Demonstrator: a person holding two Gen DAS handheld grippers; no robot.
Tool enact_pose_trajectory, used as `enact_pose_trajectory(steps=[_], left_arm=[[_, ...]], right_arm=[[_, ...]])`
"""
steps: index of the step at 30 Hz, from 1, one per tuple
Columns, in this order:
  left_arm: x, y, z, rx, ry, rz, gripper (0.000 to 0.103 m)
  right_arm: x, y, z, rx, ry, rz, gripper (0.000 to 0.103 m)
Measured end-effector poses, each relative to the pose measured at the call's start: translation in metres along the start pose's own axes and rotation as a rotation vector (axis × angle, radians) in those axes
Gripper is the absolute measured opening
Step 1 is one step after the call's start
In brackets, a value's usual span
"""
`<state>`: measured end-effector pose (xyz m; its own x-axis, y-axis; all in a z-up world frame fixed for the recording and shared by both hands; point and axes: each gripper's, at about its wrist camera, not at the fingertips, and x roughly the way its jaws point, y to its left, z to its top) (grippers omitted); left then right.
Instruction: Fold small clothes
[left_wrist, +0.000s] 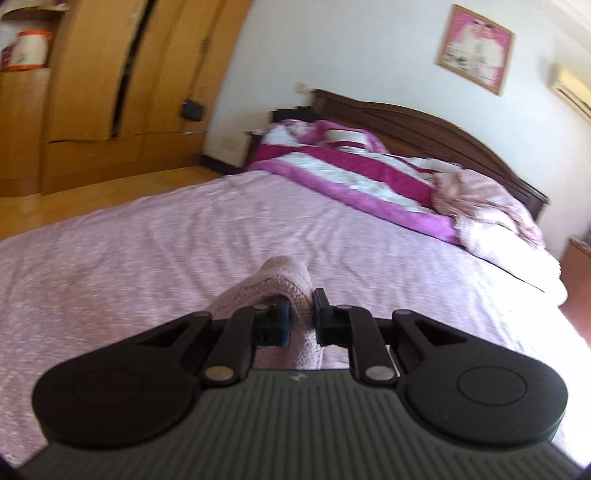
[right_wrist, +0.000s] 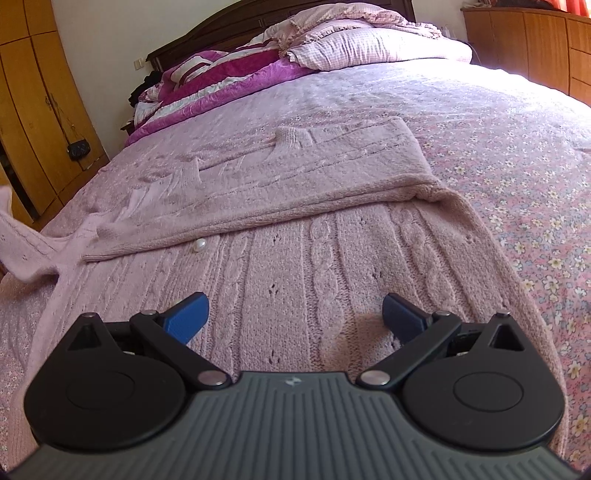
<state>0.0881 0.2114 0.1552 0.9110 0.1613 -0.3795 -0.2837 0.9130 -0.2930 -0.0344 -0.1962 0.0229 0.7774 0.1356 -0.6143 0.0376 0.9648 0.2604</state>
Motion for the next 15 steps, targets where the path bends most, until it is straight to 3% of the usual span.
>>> enact_pose_trajectory(steps=[9,15], left_arm=[[-0.003,-0.079,-0.038,0.044,0.077,-0.192,0.014],[0.002,-0.117,-0.081,0.087,0.176,-0.259,0.014]], right_arm=[[-0.007,-0.006,-0.002,0.017,-0.012,-0.003,0.103],[-0.009,-0.012,-0.002,0.039,-0.020,-0.003,0.103]])
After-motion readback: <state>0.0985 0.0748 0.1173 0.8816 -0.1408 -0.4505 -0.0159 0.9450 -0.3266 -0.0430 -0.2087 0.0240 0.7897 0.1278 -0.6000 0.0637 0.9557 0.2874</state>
